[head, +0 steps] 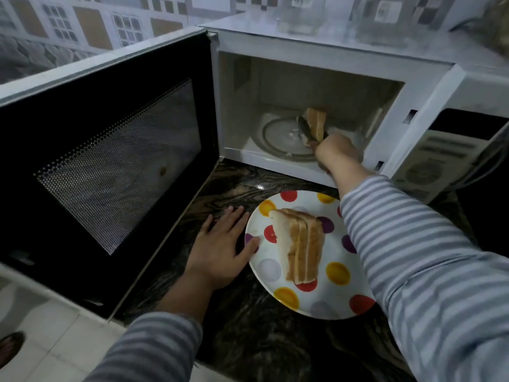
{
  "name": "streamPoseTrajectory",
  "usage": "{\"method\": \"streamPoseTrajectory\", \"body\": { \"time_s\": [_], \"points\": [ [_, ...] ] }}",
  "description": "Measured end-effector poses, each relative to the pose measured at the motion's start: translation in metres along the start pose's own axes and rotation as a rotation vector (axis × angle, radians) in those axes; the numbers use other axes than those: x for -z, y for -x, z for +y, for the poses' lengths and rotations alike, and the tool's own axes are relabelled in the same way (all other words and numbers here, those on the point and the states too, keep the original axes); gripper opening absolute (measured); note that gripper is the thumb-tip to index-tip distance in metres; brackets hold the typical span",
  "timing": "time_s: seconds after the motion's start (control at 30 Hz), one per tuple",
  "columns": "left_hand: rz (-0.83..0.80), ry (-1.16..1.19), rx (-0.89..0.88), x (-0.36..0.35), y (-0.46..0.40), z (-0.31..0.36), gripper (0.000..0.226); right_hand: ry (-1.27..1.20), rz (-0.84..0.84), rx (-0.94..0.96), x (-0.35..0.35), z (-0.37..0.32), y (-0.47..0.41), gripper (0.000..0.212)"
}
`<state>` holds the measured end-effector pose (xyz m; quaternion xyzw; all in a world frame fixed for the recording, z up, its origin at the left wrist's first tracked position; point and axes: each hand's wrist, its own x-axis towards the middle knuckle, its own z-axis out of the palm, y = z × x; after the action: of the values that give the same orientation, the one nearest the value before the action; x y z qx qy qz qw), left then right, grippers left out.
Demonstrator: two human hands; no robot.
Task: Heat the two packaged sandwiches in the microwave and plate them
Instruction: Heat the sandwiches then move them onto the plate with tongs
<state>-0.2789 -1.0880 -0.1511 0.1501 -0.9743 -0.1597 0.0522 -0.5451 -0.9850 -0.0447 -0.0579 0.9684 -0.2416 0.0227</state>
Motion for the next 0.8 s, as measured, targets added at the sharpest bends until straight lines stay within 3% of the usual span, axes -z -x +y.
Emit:
{"method": "streamPoseTrajectory", "body": {
  "time_s": [0.37,0.57,0.8],
  "points": [
    [-0.011,-0.026,-0.009,-0.001,-0.001,-0.001,0.085,-0.028,0.063,0.053,0.007,0.006,0.023,0.045],
    [-0.040,-0.044,-0.004,0.001,-0.001,0.000,0.089,0.011,0.064,0.121,0.041,0.029,0.083,0.039],
    [-0.060,-0.054,-0.003,0.005,0.002,0.004,0.067,-0.079,0.047,0.171,0.062,0.101,0.179,0.032]
  ]
}}
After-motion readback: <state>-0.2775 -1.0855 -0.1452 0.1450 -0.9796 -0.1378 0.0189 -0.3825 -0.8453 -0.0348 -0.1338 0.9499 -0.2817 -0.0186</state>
